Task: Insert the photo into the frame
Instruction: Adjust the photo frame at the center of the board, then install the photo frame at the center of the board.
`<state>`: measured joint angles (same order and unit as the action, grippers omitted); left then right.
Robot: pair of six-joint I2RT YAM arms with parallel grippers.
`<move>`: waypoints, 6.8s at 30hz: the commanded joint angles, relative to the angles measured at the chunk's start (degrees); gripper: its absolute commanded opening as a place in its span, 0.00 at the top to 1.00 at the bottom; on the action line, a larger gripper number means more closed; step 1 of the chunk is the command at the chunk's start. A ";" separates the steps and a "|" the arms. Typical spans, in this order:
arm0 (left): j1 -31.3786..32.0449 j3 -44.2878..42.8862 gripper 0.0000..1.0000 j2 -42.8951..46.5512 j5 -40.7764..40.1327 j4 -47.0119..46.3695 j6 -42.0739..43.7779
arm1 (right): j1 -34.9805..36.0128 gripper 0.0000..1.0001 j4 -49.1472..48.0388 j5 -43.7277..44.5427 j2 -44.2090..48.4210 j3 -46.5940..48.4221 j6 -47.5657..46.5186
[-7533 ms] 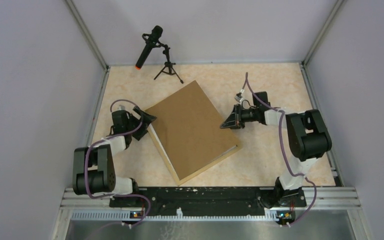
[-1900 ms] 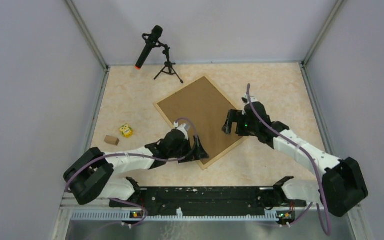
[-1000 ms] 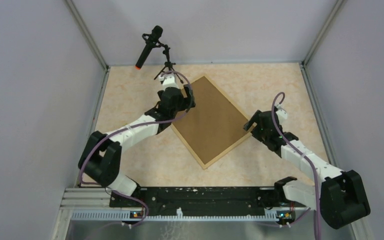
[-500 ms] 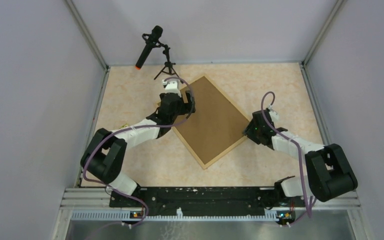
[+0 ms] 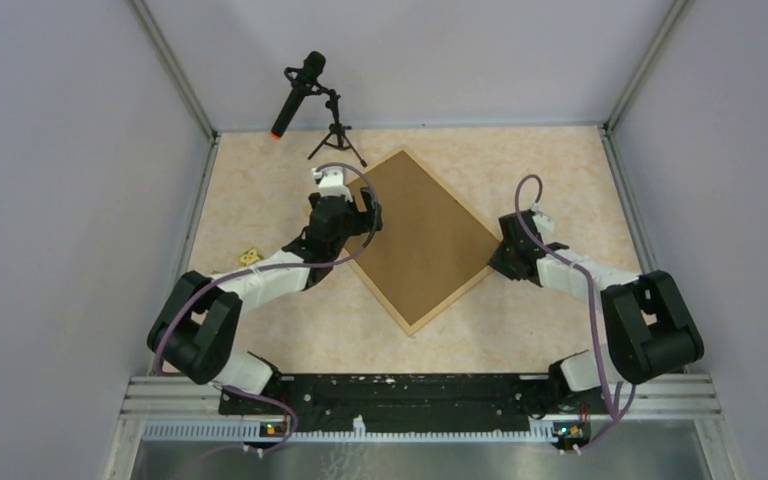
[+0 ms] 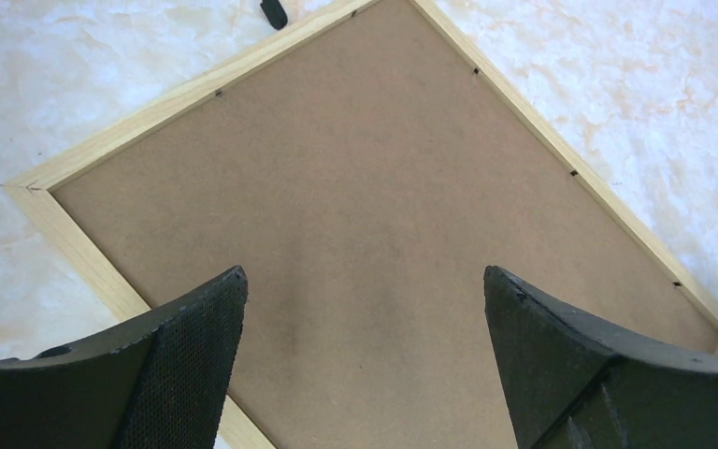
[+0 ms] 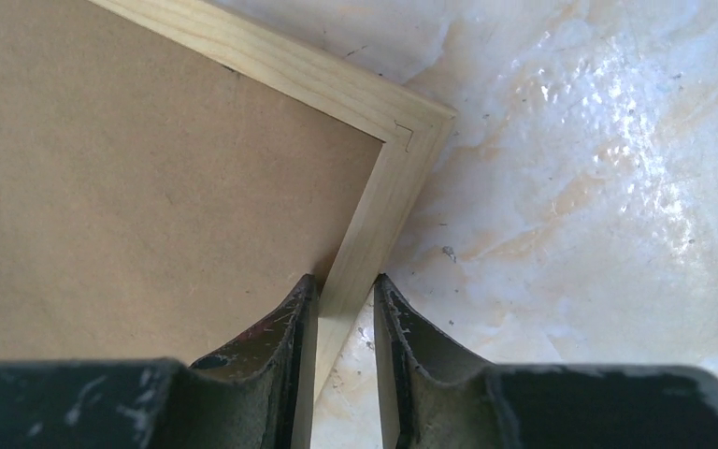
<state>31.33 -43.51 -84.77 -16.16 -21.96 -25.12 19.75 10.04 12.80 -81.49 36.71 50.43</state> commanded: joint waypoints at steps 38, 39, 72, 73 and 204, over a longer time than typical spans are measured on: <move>-14.31 -2.96 0.02 -6.49 13.52 3.71 -6.51 | -5.51 1.00 5.66 -23.15 -8.37 11.80 -44.02; -14.75 -2.76 0.02 -6.45 13.72 3.73 -6.64 | -4.94 1.00 5.69 -23.15 -9.02 12.52 -43.57; -25.33 -5.98 0.01 -14.06 27.92 8.48 -11.08 | -9.54 0.65 13.55 -26.69 -8.52 12.69 -26.97; -25.59 -5.98 0.02 -14.36 28.53 8.44 -11.23 | -9.88 0.66 13.45 -27.10 -8.82 13.03 -26.89; -27.46 -5.27 0.02 -15.20 33.81 7.15 -12.16 | 11.63 0.74 25.22 -15.39 -19.19 12.32 -18.29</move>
<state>4.08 -49.39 -99.72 16.05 -13.72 -37.12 28.16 44.77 -16.95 -93.65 49.15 32.01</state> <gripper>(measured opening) 0.986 0.251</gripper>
